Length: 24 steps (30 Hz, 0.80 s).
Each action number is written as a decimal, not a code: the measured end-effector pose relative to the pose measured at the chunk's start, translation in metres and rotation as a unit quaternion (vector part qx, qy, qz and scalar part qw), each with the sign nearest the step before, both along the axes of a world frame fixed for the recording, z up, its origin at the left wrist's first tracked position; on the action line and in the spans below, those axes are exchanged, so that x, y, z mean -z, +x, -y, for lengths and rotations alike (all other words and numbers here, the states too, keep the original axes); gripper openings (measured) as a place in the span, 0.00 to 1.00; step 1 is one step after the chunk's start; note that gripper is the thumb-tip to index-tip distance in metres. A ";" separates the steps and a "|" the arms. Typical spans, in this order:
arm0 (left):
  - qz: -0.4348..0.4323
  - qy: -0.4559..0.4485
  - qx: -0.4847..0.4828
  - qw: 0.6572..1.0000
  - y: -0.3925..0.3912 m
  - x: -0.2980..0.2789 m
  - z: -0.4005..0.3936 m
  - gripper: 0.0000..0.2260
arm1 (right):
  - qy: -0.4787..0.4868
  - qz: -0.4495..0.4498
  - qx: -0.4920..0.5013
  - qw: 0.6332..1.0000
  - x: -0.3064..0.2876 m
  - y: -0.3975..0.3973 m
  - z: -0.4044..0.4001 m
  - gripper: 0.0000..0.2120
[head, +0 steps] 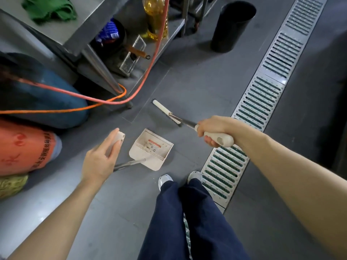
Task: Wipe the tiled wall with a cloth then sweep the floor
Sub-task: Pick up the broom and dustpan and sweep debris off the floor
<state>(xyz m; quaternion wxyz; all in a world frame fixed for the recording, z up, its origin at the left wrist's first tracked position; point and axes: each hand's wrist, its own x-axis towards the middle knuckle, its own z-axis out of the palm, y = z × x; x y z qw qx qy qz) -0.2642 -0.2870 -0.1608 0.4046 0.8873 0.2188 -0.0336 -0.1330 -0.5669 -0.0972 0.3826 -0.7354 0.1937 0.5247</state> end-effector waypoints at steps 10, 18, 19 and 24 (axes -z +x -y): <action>0.017 -0.003 -0.078 0.997 0.019 0.003 -0.016 0.16 | -0.053 -0.055 -0.197 0.977 0.025 -0.029 -0.085 0.04; 0.019 0.003 -0.007 1.000 0.034 -0.002 -0.011 0.16 | 0.015 -0.114 -0.033 0.993 -0.023 -0.011 -0.037 0.23; 0.023 0.005 0.001 1.000 0.039 -0.004 -0.008 0.16 | 0.011 -0.101 -0.028 0.994 -0.028 -0.012 -0.030 0.22; 0.061 -0.039 0.013 0.997 0.073 -0.017 0.018 0.14 | -0.001 -0.033 0.012 0.999 -0.048 -0.014 0.007 0.20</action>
